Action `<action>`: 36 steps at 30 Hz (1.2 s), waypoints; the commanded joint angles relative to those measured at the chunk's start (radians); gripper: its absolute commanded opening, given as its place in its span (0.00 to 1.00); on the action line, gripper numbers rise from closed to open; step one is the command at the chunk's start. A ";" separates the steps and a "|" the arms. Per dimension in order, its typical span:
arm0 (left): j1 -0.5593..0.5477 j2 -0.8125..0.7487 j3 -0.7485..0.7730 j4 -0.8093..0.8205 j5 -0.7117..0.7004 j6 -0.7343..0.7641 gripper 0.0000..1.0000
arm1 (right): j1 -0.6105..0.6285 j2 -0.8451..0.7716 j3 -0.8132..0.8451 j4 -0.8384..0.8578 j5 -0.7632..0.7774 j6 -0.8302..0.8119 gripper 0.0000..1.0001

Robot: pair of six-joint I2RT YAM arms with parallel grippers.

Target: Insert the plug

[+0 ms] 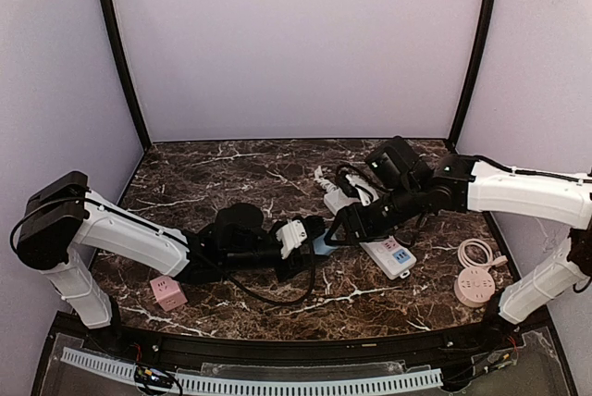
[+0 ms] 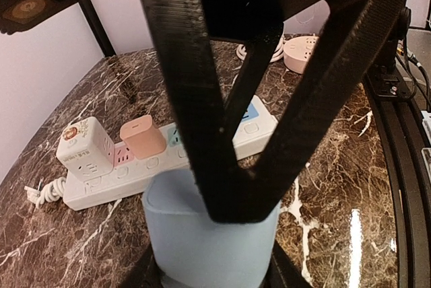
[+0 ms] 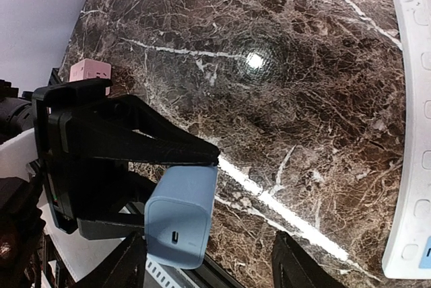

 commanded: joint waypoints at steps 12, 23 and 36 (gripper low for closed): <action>-0.002 0.008 0.062 -0.016 -0.006 -0.032 0.01 | 0.006 0.089 0.032 0.042 -0.045 -0.001 0.52; -0.002 0.029 0.084 -0.036 -0.032 -0.033 0.01 | 0.006 0.118 0.046 0.064 -0.024 0.011 0.37; -0.002 0.044 0.099 -0.053 -0.050 -0.026 0.01 | 0.006 0.127 0.051 0.058 -0.019 0.025 0.17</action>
